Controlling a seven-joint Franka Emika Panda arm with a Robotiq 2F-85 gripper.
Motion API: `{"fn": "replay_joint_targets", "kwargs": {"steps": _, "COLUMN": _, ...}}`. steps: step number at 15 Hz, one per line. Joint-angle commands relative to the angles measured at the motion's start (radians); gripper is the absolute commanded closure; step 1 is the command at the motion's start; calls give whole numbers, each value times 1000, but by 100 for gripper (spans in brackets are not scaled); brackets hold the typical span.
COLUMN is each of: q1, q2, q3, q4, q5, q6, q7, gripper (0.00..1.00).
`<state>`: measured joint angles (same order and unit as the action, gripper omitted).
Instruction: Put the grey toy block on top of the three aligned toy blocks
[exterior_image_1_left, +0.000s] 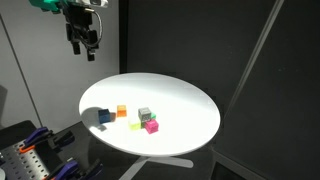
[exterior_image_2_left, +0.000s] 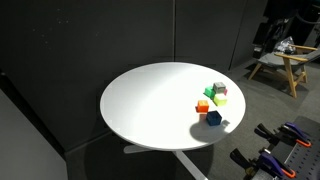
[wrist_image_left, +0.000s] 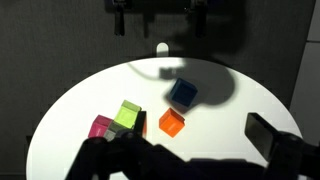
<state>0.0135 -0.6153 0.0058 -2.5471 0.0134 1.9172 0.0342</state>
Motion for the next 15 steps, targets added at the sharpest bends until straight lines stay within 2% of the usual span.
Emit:
{"fn": "replay_joint_targets", "kwargs": {"steps": 1, "q1": 12, "q2": -86, "q3": -7, "q4": -11, "q5": 25, "q6": -33, "q7": -31, "gripper": 0}}
{"fn": "replay_joint_targets", "kwargs": {"steps": 8, "q1": 3, "q2": -127, "q3": 36, "q4": -4, "q5": 11, "q6": -58, "q7": 39, "gripper": 0}}
{"fn": "replay_joint_targets", "kwargs": {"steps": 15, "q1": 5, "q2": -109, "q3": 32, "q4": 0, "q5": 6, "q6": -41, "q7": 21, "gripper": 0}}
